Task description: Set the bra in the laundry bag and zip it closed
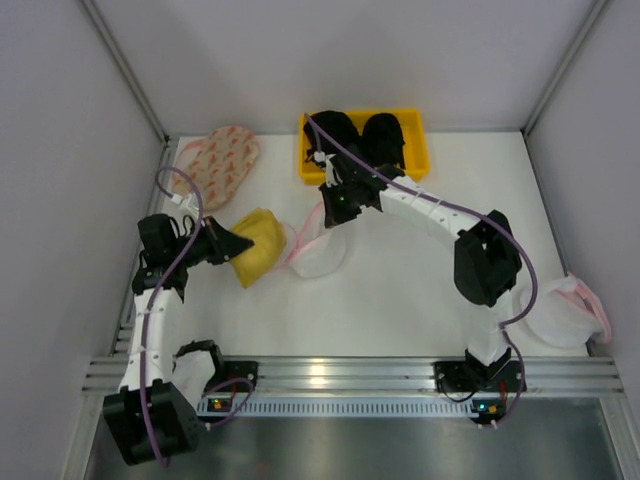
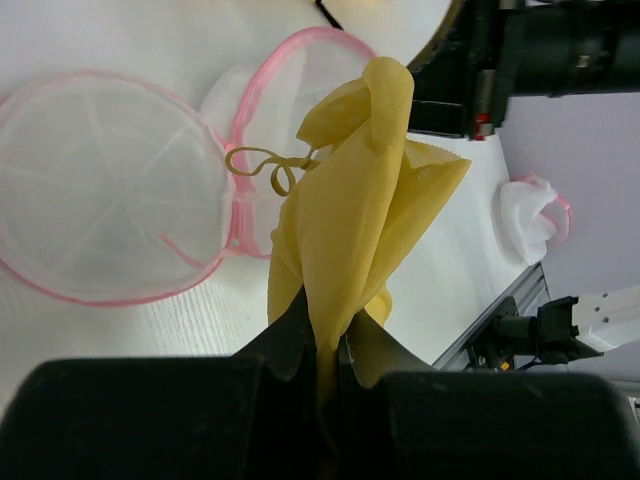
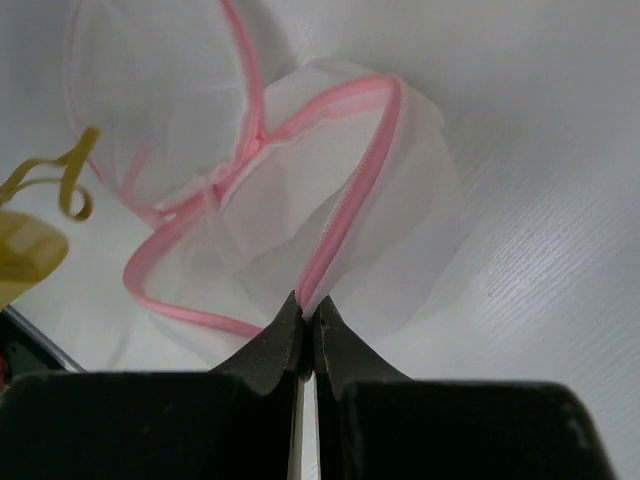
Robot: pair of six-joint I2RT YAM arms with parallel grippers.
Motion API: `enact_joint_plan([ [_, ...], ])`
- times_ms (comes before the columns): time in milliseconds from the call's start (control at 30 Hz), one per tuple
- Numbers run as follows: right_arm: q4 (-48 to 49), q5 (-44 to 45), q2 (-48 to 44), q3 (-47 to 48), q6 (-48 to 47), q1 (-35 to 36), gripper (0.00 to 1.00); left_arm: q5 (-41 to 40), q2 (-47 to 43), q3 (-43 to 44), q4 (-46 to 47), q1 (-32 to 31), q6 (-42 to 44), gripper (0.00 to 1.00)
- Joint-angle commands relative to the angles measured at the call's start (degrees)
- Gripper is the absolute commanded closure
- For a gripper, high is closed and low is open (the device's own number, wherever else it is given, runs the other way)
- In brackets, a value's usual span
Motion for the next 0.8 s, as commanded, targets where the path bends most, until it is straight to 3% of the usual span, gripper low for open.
enact_joint_plan([
  [0,3.9,-6.0,-8.8,-4.6,-12.0,2.0,1.0,0.4,0.8,-0.7,-0.3,-2.8,3.8,1.0],
  [167,4.9,-12.2,-12.6,-10.3,-20.9,2.0,1.0,-5.8,3.4,-0.5,0.2,-10.7,3.7,1.0],
  [300,7.2,-16.0,-15.3,-15.1,-23.9,1.8,1.0,-5.6,8.4,2.0,0.2,-13.0,4.5,1.0],
  [467,9.8,-18.1,-15.7,-14.9,-27.9,1.9,1.0,-5.7,11.8,2.4,0.2,-24.7,5.2,1.0],
  [567,9.7,-19.3,-15.4,-14.0,-30.0,1.7,1.0,-4.3,11.8,3.1,0.2,-28.2,2.0,1.0],
  [767,11.4,-20.3,-18.6,-19.4,-29.1,0.9,1.0,-10.2,8.5,9.2,1.8,-22.2,-0.8,1.0],
])
